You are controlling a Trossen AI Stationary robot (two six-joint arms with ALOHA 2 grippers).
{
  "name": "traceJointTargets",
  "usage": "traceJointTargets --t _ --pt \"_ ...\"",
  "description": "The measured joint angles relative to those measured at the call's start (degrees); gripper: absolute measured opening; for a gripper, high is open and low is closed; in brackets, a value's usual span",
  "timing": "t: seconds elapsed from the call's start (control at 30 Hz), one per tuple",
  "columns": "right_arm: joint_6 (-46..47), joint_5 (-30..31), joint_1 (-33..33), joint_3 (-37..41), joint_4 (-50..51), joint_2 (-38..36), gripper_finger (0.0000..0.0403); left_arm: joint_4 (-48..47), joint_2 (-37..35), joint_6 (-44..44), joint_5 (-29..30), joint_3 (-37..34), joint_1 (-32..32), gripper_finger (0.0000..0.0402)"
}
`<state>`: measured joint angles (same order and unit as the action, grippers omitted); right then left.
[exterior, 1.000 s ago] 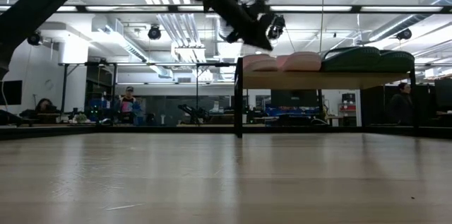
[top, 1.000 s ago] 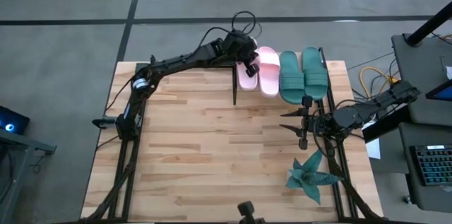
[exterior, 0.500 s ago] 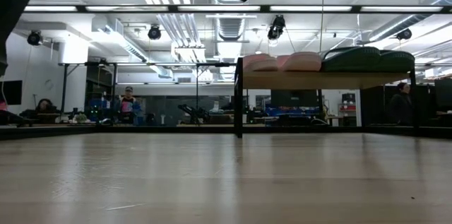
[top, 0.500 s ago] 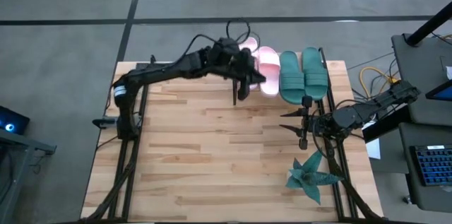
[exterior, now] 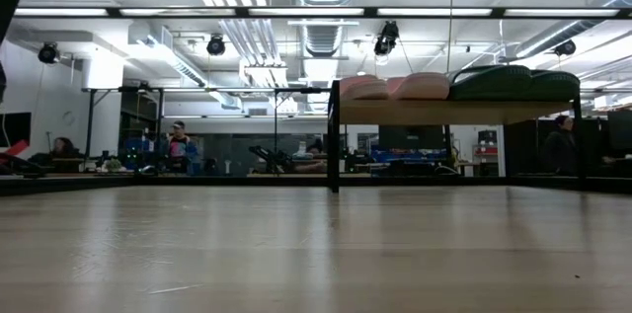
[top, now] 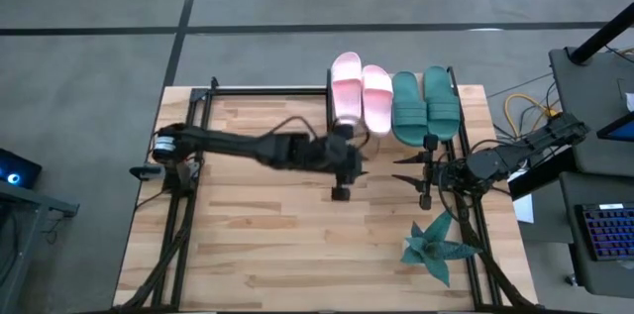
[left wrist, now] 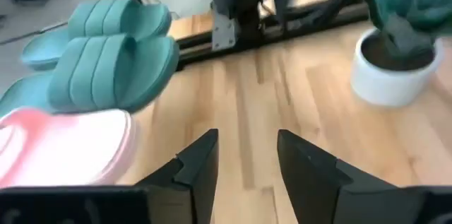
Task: Pick and place slides into the shelf
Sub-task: Return to Home Position
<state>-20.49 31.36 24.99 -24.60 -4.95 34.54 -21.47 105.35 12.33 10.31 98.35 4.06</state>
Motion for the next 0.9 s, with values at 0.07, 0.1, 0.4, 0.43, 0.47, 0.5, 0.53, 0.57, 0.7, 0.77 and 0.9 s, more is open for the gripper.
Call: traceJointTargets --t 0.07,0.1,0.4,0.43,0.47,0.5,0.53,0.57,0.7,0.77,0.9 --pt "0.21 0.02 0.0 0.0 0.06 0.0 0.0141 1.97 -1.21 0.09 2.38 -2.75 1.85 0.0132" --pt "0.35 0.01 0.0 0.0 0.13 0.01 0.0141 3.64 -2.27 0.05 2.48 -4.43 2.6 0.0132" --pt "0.6 0.0 0.0 0.02 0.04 0.08 0.0141 25.02 -18.95 -3.57 2.51 -29.46 2.94 0.0132" --pt "0.59 -0.02 0.02 0.04 0.15 0.02 0.0141 26.13 -21.97 -4.33 2.41 -32.56 2.54 0.0132" --pt "0.57 -0.02 0.0 0.04 0.07 0.06 0.0141 26.72 -25.25 -4.74 2.46 -35.89 2.17 0.0132" --pt "0.57 0.0 0.0 0.04 0.04 0.09 0.0141 27.35 -28.5 -5.42 2.54 -39.35 1.84 0.0132" --pt "0.55 0.0 0.01 0.04 0.09 0.09 0.0141 27.93 -31.7 -5.88 2.72 -42.61 1.5 0.0132" --pt "0.55 0.0 0.02 0.04 0.09 0.09 0.0141 28.93 -34.94 -6.04 3.35 -46.14 1.37 0.0132" --pt "0.55 0.0 0.0 0.02 0.07 0.11 0.0141 35.75 -48.44 -5.76 3.84 -60.44 1.52 0.0132" --pt "0.55 0.0 0.0 0.02 0.04 0.09 0.0141 40.33 -54.69 -5.91 4.07 -67.39 1.6 0.0132" --pt "0.53 0.01 0.01 0.02 0.04 0.1 0.0141 47.33 -65.42 -5.93 10.29 -79.14 1.59 0.0132"
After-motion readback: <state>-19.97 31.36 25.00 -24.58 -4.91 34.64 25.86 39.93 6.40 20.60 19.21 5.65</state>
